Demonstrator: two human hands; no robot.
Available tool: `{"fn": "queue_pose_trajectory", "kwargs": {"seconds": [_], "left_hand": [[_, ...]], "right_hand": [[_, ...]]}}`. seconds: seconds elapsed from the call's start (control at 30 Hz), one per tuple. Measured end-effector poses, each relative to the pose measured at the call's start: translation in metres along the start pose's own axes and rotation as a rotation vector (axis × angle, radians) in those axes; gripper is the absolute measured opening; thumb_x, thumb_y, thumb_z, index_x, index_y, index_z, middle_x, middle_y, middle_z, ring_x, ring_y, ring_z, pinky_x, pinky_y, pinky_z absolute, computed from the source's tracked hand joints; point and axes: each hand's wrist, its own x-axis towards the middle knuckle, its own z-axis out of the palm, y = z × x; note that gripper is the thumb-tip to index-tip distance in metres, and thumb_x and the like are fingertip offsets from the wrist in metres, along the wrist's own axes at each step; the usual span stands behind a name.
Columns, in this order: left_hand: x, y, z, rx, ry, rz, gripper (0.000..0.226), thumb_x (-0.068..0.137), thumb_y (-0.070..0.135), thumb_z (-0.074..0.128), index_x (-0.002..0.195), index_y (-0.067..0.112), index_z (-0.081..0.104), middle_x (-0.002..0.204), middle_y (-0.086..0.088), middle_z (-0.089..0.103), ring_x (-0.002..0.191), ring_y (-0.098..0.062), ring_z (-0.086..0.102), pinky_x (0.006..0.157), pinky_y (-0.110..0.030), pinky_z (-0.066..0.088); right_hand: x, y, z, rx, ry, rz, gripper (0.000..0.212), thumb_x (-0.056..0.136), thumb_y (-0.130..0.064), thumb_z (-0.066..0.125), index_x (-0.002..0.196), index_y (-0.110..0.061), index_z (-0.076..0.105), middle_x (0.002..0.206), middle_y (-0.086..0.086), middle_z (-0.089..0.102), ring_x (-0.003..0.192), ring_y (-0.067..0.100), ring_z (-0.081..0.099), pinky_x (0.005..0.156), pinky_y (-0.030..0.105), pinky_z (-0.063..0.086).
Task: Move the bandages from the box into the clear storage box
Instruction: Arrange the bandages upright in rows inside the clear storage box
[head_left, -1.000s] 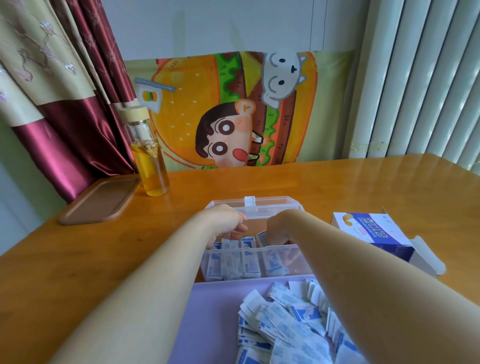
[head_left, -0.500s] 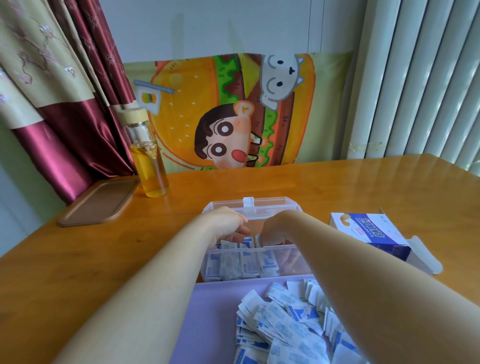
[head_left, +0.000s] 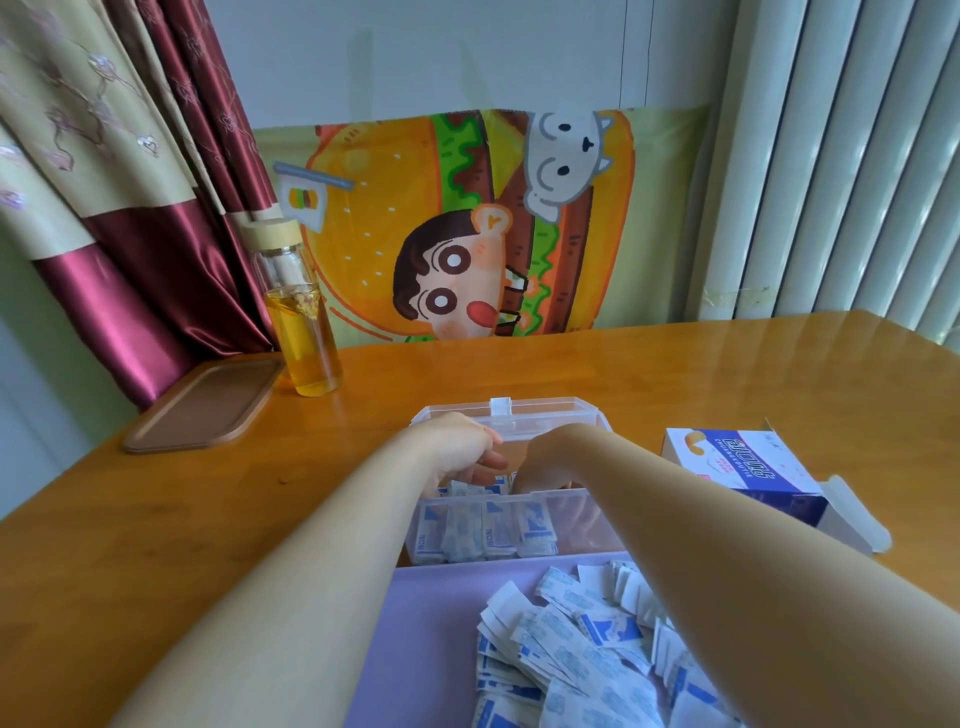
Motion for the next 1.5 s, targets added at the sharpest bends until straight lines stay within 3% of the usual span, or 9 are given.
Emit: {"fn": "queue_pose_trajectory", "kwargs": {"seconds": [0.13,0.23,0.43,0.67,0.83,1.13,1.23,1.37,1.5], "left_hand": [[-0.01,0.005,-0.006,0.011,0.016,0.023,0.031,0.098,0.011,0.036,0.122,0.016,0.056,0.097,0.004,0.064,0.109,-0.021,0.058,0.106,-0.046,0.035],[-0.026,0.01,-0.01,0.099,0.102,0.148,0.024,0.096,0.01,0.041,0.111,0.02,0.057,0.098,0.003,0.063,0.096,-0.016,0.059,0.092,-0.035,0.04],[-0.079,-0.006,-0.002,0.056,0.339,0.597,0.024,0.094,0.005,0.042,0.093,0.026,0.054,0.092,0.011,0.061,0.086,-0.007,0.058,0.074,-0.022,0.047],[-0.127,-0.068,0.038,0.326,0.139,0.701,0.024,0.092,0.01,0.051,0.094,0.033,0.056,0.097,0.015,0.06,0.091,-0.004,0.056,0.079,-0.019,0.044],[-0.135,-0.088,0.06,0.529,0.174,0.596,0.045,0.092,0.022,0.055,0.134,0.031,0.042,0.133,0.013,0.042,0.102,-0.011,0.054,0.078,-0.014,0.039],[-0.135,-0.113,0.07,0.407,0.134,0.569,0.045,0.095,0.017,0.052,0.139,0.021,0.043,0.141,0.006,0.048,0.128,-0.006,0.043,0.098,-0.013,0.03],[-0.132,-0.112,0.07,0.402,0.134,0.558,0.044,0.095,0.019,0.053,0.138,0.023,0.044,0.14,0.007,0.049,0.126,-0.007,0.046,0.1,-0.021,0.037],[-0.128,-0.102,0.067,0.322,0.19,0.509,0.038,0.095,0.024,0.05,0.133,0.026,0.047,0.129,0.008,0.053,0.102,-0.015,0.06,0.082,-0.032,0.05],[-0.124,-0.079,0.07,0.514,0.132,0.561,0.039,0.096,0.03,0.051,0.134,0.021,0.048,0.134,0.005,0.052,0.118,-0.019,0.053,0.093,-0.029,0.042]], "right_hand": [[-0.008,0.007,-0.007,-0.032,0.079,0.022,0.049,0.097,-0.034,0.046,0.138,-0.009,0.04,0.134,0.009,0.049,0.118,0.024,0.052,0.079,0.026,0.046],[-0.012,0.012,-0.008,-0.086,0.313,-0.023,0.038,0.093,-0.036,0.051,0.119,-0.008,0.055,0.095,0.003,0.054,0.089,0.021,0.054,0.072,0.028,0.044],[-0.084,0.035,0.015,0.163,0.72,-0.307,0.018,0.088,-0.034,0.059,0.102,-0.024,0.063,0.093,-0.008,0.062,0.088,0.016,0.06,0.079,0.034,0.053],[-0.142,0.055,0.09,0.019,0.405,-0.296,0.032,0.085,-0.041,0.063,0.113,-0.024,0.062,0.102,-0.007,0.066,0.084,0.01,0.057,0.073,0.02,0.045],[-0.12,0.053,0.124,0.128,0.343,-0.218,0.07,0.076,-0.055,0.066,0.134,-0.022,0.045,0.123,-0.004,0.056,0.105,0.015,0.055,0.085,0.026,0.046],[-0.114,0.064,0.124,0.352,0.406,-0.227,0.011,0.081,-0.031,0.069,0.084,-0.022,0.064,0.067,-0.011,0.056,0.054,0.004,0.046,0.047,0.014,0.032],[-0.116,0.067,0.122,0.374,0.423,-0.198,0.018,0.083,-0.027,0.066,0.068,-0.018,0.062,0.059,-0.004,0.051,0.049,0.01,0.039,0.045,0.019,0.029],[-0.121,0.072,0.114,0.429,0.466,-0.147,0.025,0.085,-0.029,0.065,0.079,-0.005,0.067,0.063,0.003,0.047,0.054,0.013,0.037,0.046,0.021,0.025],[-0.122,0.079,0.111,0.516,0.495,-0.118,0.038,0.086,-0.037,0.063,0.083,0.0,0.066,0.065,0.005,0.046,0.057,0.014,0.037,0.05,0.024,0.024]]}}
